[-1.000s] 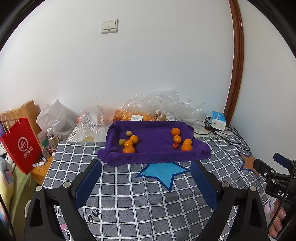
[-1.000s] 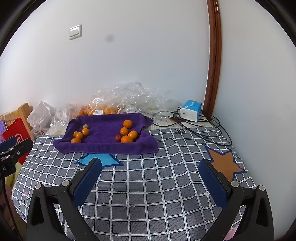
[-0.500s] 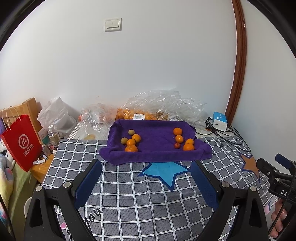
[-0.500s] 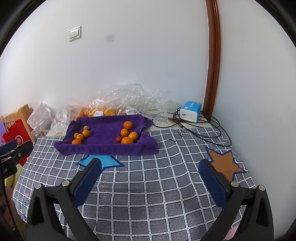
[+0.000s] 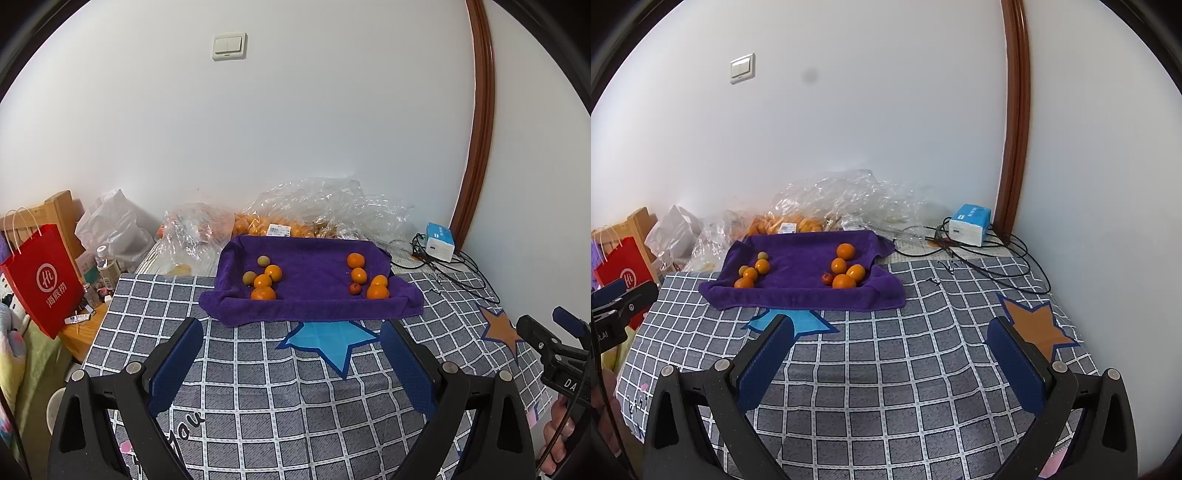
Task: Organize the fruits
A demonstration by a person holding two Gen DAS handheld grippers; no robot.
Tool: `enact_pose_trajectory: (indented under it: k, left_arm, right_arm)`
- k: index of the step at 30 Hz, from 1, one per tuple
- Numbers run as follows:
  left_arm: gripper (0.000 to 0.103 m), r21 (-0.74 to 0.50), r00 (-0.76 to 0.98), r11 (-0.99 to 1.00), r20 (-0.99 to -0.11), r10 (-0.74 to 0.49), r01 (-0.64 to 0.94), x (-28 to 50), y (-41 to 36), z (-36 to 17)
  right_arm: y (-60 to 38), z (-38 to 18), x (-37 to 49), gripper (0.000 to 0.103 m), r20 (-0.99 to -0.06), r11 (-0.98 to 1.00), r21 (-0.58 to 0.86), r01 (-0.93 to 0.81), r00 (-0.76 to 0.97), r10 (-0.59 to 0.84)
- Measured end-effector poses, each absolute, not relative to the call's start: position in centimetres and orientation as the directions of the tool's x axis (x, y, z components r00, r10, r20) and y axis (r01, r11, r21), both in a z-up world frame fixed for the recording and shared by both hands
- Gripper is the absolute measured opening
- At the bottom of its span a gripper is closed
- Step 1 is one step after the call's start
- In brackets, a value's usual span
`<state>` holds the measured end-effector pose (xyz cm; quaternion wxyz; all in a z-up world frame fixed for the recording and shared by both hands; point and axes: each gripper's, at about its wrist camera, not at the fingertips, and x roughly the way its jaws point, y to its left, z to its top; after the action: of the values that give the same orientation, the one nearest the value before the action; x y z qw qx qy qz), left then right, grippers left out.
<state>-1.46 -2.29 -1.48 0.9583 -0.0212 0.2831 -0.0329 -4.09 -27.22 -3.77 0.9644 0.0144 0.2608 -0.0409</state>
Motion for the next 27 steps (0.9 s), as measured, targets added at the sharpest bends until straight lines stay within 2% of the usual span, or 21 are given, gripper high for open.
enact_pose_trajectory:
  k: [27]
  left_arm:
    - [0.097,-0.069,0.846,0.996,-0.527,-0.080,0.051,-1.96,-2.24,-1.00]
  right_arm:
    - [-26.60,-3.33,-4.59,0.103,-0.489,0.997,0.002,0.081,0.870,-0.070]
